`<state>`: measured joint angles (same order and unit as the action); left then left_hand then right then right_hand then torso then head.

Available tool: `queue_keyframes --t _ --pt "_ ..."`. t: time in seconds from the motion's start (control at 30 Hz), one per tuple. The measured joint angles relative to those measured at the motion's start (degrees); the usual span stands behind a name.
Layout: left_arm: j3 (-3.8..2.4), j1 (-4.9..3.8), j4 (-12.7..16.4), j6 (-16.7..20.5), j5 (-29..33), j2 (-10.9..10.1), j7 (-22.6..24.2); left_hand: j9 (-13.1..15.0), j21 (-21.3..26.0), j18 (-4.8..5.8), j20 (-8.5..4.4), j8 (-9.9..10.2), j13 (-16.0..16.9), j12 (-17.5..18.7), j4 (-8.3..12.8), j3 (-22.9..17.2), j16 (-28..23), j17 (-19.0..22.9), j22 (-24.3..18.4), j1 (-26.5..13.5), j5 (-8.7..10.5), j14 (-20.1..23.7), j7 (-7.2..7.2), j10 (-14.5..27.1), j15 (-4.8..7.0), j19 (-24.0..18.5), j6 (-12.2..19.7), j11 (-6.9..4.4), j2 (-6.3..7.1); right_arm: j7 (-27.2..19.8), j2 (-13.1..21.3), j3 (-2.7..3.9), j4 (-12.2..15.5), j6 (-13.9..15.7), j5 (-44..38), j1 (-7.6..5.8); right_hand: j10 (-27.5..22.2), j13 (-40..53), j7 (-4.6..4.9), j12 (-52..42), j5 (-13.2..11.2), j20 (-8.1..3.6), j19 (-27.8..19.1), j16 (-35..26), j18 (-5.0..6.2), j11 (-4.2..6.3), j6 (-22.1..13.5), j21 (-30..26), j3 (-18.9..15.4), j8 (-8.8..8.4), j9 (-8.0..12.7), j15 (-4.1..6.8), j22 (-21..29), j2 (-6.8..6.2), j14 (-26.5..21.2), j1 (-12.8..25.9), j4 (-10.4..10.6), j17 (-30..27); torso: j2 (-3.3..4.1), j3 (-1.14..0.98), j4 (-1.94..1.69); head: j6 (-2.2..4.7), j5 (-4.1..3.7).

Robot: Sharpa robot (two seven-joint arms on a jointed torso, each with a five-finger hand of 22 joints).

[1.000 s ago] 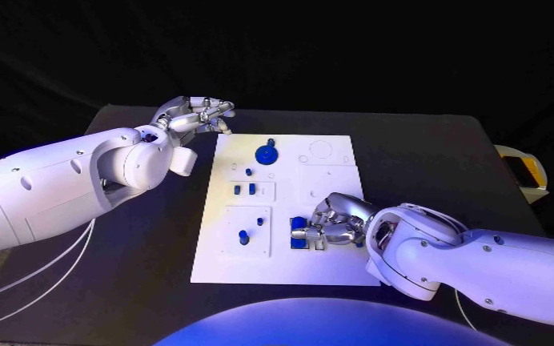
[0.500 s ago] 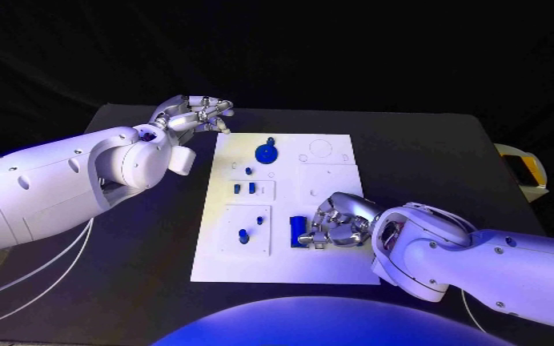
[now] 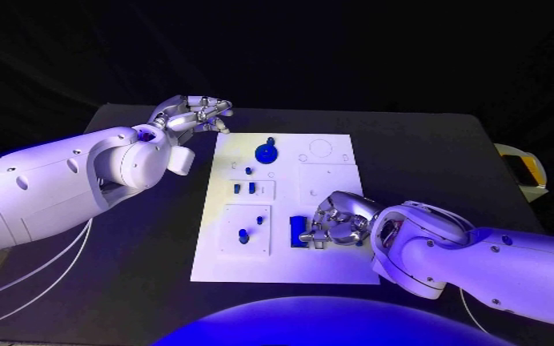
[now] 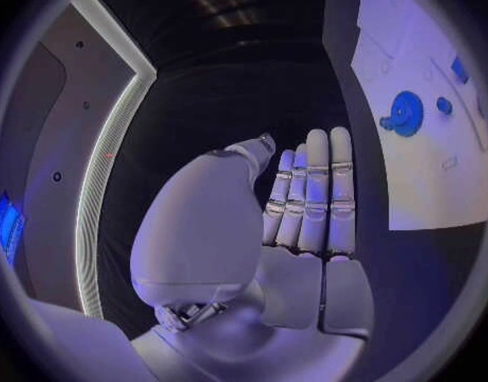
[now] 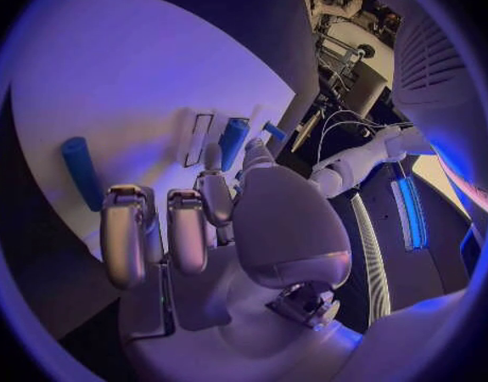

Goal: Assemble the parts on the task board

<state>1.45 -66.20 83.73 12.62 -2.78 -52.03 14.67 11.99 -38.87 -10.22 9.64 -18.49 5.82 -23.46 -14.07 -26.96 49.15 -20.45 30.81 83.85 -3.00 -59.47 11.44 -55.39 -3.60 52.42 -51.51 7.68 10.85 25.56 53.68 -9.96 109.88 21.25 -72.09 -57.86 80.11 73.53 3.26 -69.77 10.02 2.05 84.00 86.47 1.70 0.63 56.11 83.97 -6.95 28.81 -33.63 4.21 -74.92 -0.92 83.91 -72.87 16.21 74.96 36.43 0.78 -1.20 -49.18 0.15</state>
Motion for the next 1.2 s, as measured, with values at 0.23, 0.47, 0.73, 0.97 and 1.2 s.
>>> queue_keyframes --t 0.23,0.47,0.73,0.97,1.2 --pt "0.01 0.0 0.02 0.0 0.0 -0.11 -0.01 0.0 0.0 0.0 0.0 0.0 0.0 0.0 0.0 0.0 0.0 0.0 0.0 0.0 0.0 0.0 0.0 0.0 0.0 0.0 0.0 0.0 0.0 -1.23 3.37 0.16 1.46 1.94 0.04 -0.89 0.0 0.01 0.0 0.84 1.79 0.0 0.0 0.0 0.01 0.0 0.0 -0.32 -0.35 -0.46 0.38 -0.01 0.0 -0.31 0.0 -1.68 -0.02 -0.01 -0.03 -0.02 0.04 0.23 -0.14" --pt "0.03 0.0 0.07 0.0 0.0 -0.23 -0.01 0.0 0.0 0.0 0.0 0.0 0.0 0.0 0.0 0.0 0.0 0.01 0.0 0.0 0.0 0.0 0.0 0.0 0.0 0.0 0.0 0.0 0.0 -3.38 8.26 0.31 2.51 4.07 0.33 -3.09 -0.01 0.1 0.44 1.7 2.31 0.0 0.0 0.0 0.0 -0.01 -0.44 -0.56 -0.71 -1.4 0.78 -0.02 0.01 -0.84 0.01 -3.26 -0.08 -0.01 -0.1 -0.02 0.1 0.21 -0.8" --pt "0.05 0.0 0.3 0.0 0.0 -0.23 -0.01 0.0 0.0 0.0 -0.22 0.0 0.01 0.0 -0.16 0.16 0.0 -0.07 -0.06 0.0 0.0 0.0 0.0 0.0 0.0 0.21 0.0 0.0 0.0 -3.66 11.06 0.19 1.31 3.7 -1.02 -2.33 -0.56 0.13 0.71 2.32 2.31 0.01 0.0 -0.01 0.0 -0.27 -0.72 -0.78 -1.03 -1.67 1.0 -0.03 0.01 -0.82 0.01 -3.84 -0.08 -0.02 -0.07 0.02 0.1 0.25 -1.39" --pt "0.05 0.0 0.37 -0.04 0.0 -0.19 0.04 0.0 -0.01 0.0 -0.21 0.0 0.01 0.0 -0.15 0.16 0.0 -0.06 -0.06 0.0 0.0 0.0 0.0 0.0 0.0 0.21 0.0 0.0 0.0 -2.51 11.49 -0.01 0.81 2.62 -4.26 0.2 -0.73 0.99 0.71 2.86 2.31 0.01 0.0 -0.03 0.0 -0.31 -0.72 -1.02 -1.5 -2.01 1.15 -0.03 0.01 -0.59 0.01 -4.06 0.39 -0.02 -0.04 -0.03 0.11 0.27 -1.71" --pt "0.05 0.01 0.38 -0.08 0.0 -0.24 0.05 0.0 -0.01 0.0 -0.22 0.0 0.01 0.0 -0.15 0.16 0.0 -0.06 -0.06 0.0 0.0 0.0 0.0 -0.01 0.0 0.21 0.0 0.0 0.0 -0.53 11.53 -0.04 0.5 1.58 -7.64 1.29 -0.83 0.99 0.71 2.86 2.08 0.01 0.0 -0.04 0.0 -0.41 -0.72 -1.0 -1.9 -2.01 1.22 -0.03 -0.03 -0.45 0.01 -4.2 0.31 -0.03 -0.01 -0.03 0.05 0.27 -1.97"
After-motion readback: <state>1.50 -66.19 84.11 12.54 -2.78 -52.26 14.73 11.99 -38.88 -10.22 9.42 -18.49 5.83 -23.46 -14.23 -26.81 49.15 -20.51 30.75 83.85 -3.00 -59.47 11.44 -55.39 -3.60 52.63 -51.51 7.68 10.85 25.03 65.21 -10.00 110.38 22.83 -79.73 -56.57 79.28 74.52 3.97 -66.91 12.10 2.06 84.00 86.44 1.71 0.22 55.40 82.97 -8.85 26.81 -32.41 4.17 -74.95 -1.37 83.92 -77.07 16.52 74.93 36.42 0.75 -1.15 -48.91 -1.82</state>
